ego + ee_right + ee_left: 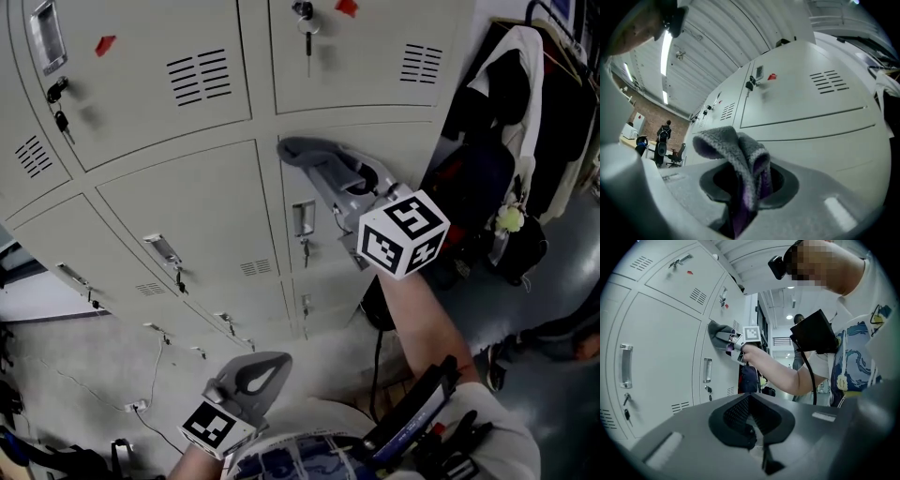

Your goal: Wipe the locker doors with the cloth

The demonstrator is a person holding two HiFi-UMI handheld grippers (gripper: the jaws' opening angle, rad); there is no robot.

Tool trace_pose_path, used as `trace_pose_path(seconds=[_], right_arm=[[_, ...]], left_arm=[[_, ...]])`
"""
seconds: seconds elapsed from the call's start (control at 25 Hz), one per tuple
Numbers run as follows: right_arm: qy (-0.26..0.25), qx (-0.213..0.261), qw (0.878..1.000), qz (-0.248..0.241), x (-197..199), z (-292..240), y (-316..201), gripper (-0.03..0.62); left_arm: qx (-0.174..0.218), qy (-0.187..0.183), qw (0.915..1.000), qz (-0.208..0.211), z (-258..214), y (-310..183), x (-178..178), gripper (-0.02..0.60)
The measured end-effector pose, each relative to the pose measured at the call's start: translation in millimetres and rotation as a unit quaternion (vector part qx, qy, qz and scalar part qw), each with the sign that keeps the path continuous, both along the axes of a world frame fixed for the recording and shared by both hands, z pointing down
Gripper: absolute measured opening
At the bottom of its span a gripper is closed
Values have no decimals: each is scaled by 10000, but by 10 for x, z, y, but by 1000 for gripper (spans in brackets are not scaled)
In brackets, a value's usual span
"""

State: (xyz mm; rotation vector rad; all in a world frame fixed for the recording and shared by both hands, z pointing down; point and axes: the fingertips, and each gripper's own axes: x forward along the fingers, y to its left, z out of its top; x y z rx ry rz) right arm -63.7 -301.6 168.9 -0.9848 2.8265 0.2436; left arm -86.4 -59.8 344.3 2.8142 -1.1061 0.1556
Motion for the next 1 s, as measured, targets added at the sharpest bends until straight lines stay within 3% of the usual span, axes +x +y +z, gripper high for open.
trace_pose_path(seconds=[0.4,0.72,1.0], right_arm=[[-478,-249,9955,781,1147,-36,-366,94],[-743,-403,9866,1393,1900,6,-608,94],[-648,-409,9838,1621,2114,27,-677,94]], left_arm=[[-169,43,9997,184,83,-125,214,2],[-61,-36,9995,321,55,-89,348,2],[-126,-58,9994,324,65,-21,410,2]])
